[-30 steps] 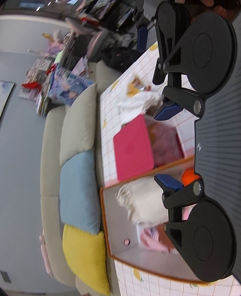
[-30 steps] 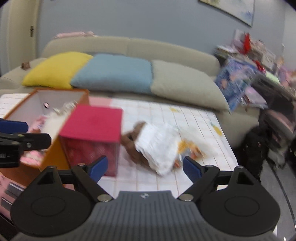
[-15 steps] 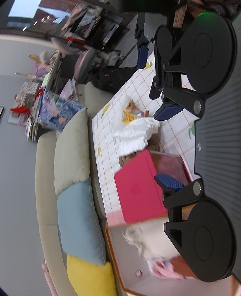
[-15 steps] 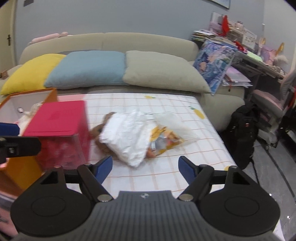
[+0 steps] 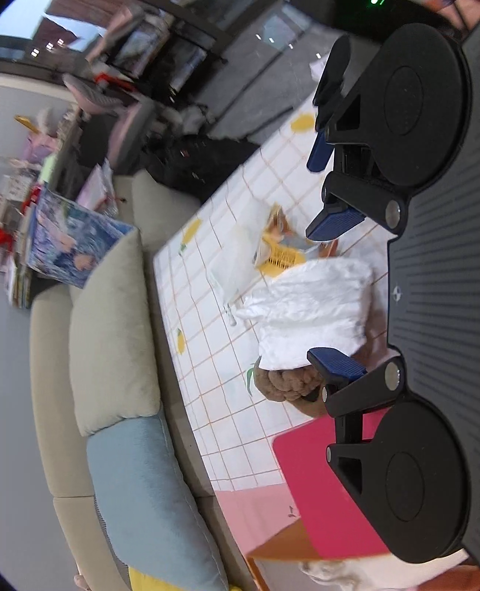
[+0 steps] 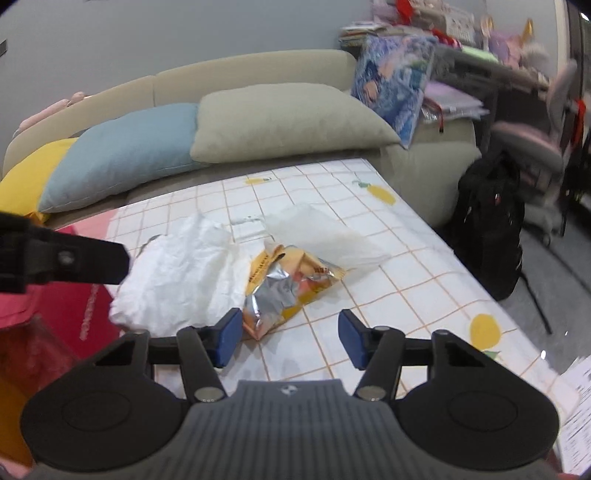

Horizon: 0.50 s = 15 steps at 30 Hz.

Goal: Organize soft objects
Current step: 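Move both open tools back toward the white plastic bag and snack wrapper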

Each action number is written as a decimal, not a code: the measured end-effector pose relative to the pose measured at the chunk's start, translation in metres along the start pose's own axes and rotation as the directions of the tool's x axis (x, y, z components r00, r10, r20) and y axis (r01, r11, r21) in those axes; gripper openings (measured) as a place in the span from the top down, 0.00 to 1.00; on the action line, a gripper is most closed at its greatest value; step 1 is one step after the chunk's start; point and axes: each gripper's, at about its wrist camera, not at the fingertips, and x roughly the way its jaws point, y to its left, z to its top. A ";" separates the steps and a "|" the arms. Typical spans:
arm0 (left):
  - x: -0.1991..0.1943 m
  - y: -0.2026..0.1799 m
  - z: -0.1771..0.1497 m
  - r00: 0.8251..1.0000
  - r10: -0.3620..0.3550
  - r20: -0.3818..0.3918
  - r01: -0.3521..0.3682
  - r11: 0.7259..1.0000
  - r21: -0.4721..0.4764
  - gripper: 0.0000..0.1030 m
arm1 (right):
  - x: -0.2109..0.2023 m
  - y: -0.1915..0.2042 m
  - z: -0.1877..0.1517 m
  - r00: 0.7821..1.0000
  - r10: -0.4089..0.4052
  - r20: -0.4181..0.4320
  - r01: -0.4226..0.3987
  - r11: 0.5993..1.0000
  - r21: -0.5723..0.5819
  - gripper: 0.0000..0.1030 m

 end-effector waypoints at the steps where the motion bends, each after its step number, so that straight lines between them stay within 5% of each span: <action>1: 0.008 0.000 0.002 1.000 0.009 -0.010 -0.009 1.000 0.000 0.25 | 0.005 -0.002 0.000 1.000 0.018 0.003 -0.018 1.000 0.019 0.44; 9: 0.061 -0.002 0.016 0.992 0.064 -0.112 -0.065 0.998 0.003 0.29 | 0.035 -0.008 0.005 0.994 0.090 0.054 -0.094 0.993 0.076 0.45; 15: 0.085 -0.006 0.022 0.985 0.070 -0.157 -0.070 0.998 0.010 0.36 | 0.059 -0.013 0.010 0.994 0.109 0.011 -0.110 0.986 0.123 0.54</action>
